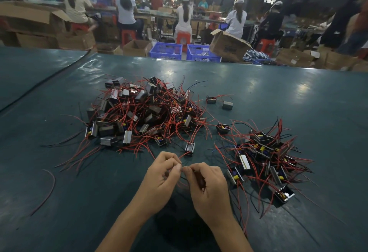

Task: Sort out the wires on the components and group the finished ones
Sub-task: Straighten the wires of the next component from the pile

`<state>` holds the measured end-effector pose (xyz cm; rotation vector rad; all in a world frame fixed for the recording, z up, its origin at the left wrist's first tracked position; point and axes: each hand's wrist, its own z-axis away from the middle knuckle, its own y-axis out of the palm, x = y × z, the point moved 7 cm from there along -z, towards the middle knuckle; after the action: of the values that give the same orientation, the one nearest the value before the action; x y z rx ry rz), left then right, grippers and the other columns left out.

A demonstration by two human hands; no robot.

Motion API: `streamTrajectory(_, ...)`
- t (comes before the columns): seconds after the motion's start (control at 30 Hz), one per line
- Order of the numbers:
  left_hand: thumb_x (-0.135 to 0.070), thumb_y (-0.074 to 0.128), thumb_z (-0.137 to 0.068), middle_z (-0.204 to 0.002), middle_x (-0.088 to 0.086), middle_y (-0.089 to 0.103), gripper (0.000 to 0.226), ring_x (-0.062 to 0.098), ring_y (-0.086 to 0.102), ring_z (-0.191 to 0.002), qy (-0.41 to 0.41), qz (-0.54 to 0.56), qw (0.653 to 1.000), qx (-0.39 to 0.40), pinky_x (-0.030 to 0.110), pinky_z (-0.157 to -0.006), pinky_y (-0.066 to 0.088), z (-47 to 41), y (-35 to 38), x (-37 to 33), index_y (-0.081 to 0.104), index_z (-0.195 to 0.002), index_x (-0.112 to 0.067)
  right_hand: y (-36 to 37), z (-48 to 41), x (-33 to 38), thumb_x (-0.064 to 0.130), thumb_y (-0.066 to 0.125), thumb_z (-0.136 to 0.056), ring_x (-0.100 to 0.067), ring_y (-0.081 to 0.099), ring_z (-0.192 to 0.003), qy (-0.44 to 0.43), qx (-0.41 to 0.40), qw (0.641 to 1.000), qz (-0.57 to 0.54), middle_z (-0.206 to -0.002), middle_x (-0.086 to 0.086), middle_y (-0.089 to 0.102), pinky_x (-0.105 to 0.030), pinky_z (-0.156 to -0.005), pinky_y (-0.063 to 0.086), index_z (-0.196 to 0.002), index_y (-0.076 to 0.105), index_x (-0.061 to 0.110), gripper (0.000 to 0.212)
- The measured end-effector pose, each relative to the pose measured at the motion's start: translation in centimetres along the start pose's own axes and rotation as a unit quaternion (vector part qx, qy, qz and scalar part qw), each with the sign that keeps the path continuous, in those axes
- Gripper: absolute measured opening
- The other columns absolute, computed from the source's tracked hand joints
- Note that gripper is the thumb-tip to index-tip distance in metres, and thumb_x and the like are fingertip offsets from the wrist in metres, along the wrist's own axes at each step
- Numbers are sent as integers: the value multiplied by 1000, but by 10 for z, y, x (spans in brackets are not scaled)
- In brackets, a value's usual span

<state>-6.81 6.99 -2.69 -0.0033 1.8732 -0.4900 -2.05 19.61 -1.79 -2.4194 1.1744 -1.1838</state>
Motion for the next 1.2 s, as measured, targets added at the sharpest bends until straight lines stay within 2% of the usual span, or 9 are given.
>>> streamTrajectory(0.1,-9,49,-99,-95,3,57,37,14,53,-76,-72,86,993,-19,34,-74,45,-3,2,9,58,-65,4,-2,-1,7,36,54,-95,-4,45,-66,-54,-25,998,18,-68,12,61,-22,-65,40,-80,67,13,30)
streamTrajectory(0.2,1,49,-96,-92,9,63,31,19,54,-76,-123,154,980,-33,32,-73,46,-3,4,19,60,-73,17,-2,0,12,31,56,-94,-2,45,-67,-81,-29,996,25,-69,12,61,-22,-64,40,-80,67,13,25)
streamTrajectory(0.3,-18,60,-95,-85,-1,69,24,13,62,-79,-70,95,993,-31,32,-73,51,-2,0,10,69,-80,-2,-2,-3,-1,36,57,-93,-6,53,-66,15,-16,999,-44,-70,14,63,-30,-62,47,-80,68,15,27)
streamTrajectory(0.4,-35,68,-81,-93,-12,70,14,7,67,-88,-17,42,998,-34,25,-76,54,-1,-8,3,68,-92,-26,0,-3,-14,29,58,-94,-19,55,-55,113,-9,978,-178,-63,-3,62,-42,-52,47,-77,66,13,24)
streamTrajectory(0.5,-27,74,-78,-98,-13,70,19,12,67,-91,67,26,997,-34,24,-75,52,-1,-12,-6,72,-97,-30,0,-4,-15,24,56,-93,-24,49,-52,132,-11,964,-232,-62,-11,58,-39,-48,40,-72,64,13,25)
streamTrajectory(0.67,-30,74,-80,-94,-13,68,14,11,66,-91,173,-58,982,-40,14,-76,46,3,-14,-18,75,-91,-20,6,-2,-16,25,57,-93,-32,49,-53,142,19,960,-239,-60,-12,57,-46,-49,39,-71,66,19,25)
streamTrajectory(0.83,-36,70,-79,-84,-11,71,11,12,67,-82,100,20,994,-35,28,-72,52,1,-16,-11,74,-84,-27,5,-2,-18,26,55,-94,-26,45,-53,151,13,957,-246,-61,-12,54,-41,-50,38,-70,62,12,28)
streamTrajectory(1.0,-35,73,-76,-78,-7,71,21,11,67,-73,81,60,993,-53,22,-71,54,3,-16,-12,71,-96,-34,7,-2,-18,25,56,-94,-24,46,-52,152,31,955,-254,-61,-11,54,-41,-50,38,-71,62,10,28)
streamTrajectory(1.2,-28,66,-74,-68,-11,68,14,7,64,-65,111,16,993,-42,14,-68,48,6,-16,-17,75,-85,-25,9,-1,-16,23,58,-92,-5,41,-51,152,35,953,-259,-56,-5,49,-26,-48,33,-69,61,6,29)
